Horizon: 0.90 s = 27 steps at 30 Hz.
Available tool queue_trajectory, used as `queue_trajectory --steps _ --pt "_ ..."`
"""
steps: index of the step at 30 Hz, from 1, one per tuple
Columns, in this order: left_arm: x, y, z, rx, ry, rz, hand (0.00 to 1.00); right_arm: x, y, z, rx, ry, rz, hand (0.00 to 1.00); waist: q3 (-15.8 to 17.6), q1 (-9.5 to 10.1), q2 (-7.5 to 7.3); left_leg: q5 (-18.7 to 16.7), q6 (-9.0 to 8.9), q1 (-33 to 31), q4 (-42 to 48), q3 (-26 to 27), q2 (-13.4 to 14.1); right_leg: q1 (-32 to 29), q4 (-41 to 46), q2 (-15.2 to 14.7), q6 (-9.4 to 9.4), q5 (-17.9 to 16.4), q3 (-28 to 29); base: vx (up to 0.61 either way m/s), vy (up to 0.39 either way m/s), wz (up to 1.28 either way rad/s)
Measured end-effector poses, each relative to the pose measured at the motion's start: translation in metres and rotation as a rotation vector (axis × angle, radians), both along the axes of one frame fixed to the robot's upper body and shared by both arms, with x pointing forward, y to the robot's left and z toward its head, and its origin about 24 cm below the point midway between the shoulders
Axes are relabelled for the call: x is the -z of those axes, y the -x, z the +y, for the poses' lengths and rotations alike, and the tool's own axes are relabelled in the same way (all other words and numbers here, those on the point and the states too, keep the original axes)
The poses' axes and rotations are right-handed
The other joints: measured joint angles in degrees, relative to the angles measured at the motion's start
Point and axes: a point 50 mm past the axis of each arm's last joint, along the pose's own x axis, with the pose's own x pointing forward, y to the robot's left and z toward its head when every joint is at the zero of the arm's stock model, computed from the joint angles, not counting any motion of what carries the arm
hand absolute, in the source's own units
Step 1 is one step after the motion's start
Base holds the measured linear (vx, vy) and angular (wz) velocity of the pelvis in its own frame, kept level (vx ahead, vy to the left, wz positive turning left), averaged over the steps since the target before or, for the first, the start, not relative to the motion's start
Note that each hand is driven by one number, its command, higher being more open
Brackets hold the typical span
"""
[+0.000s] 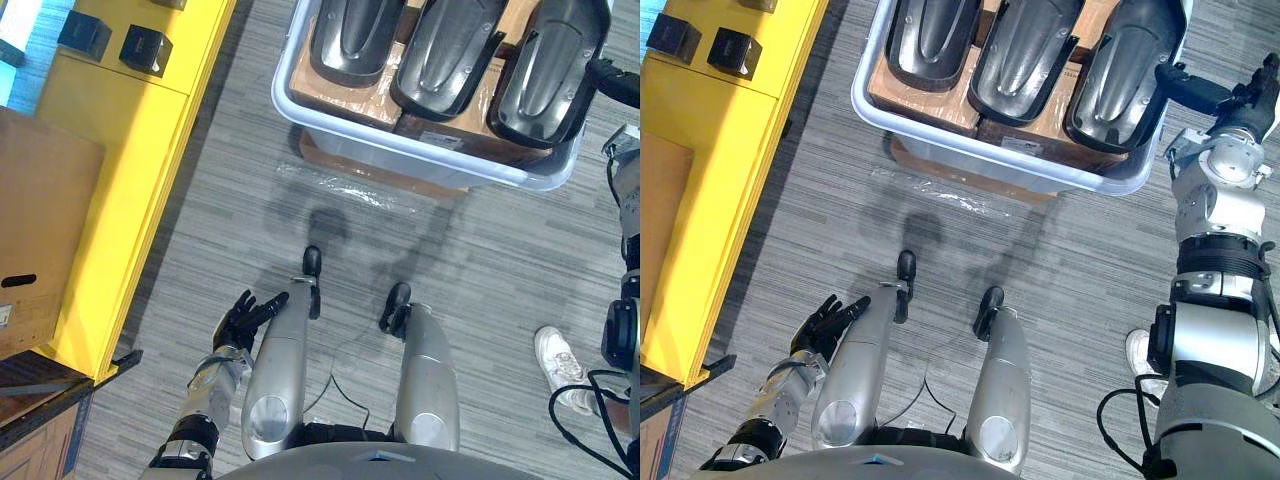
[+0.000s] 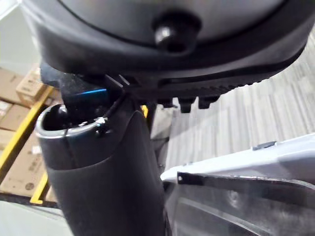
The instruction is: Walk over and take three plastic housings, then place them on the shelf
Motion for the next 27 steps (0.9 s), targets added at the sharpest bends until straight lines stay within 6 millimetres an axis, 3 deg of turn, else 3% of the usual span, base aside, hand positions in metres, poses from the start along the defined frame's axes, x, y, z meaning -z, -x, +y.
queue_trajectory --steps 8,27 --pt "0.001 0.003 0.002 -0.010 0.022 0.001 1.00 0.011 0.006 -0.018 0.023 0.031 0.173 1.00 -0.01 0.25 0.03 0.63 0.08 -0.26 -1.04 0.13 -0.34 -0.76 0.01 -0.59 0.30 -0.18 0.04 -0.01 -0.024 0.01" --pt "0.004 0.010 -0.001 -0.024 0.077 -0.016 1.00 0.015 0.000 -0.013 -0.057 0.151 0.295 1.00 0.42 1.51 0.91 0.62 0.02 -3.05 0.47 -1.39 -1.10 -2.50 2.04 -1.51 -0.09 -1.48 -1.55 0.01 -0.040 0.05"
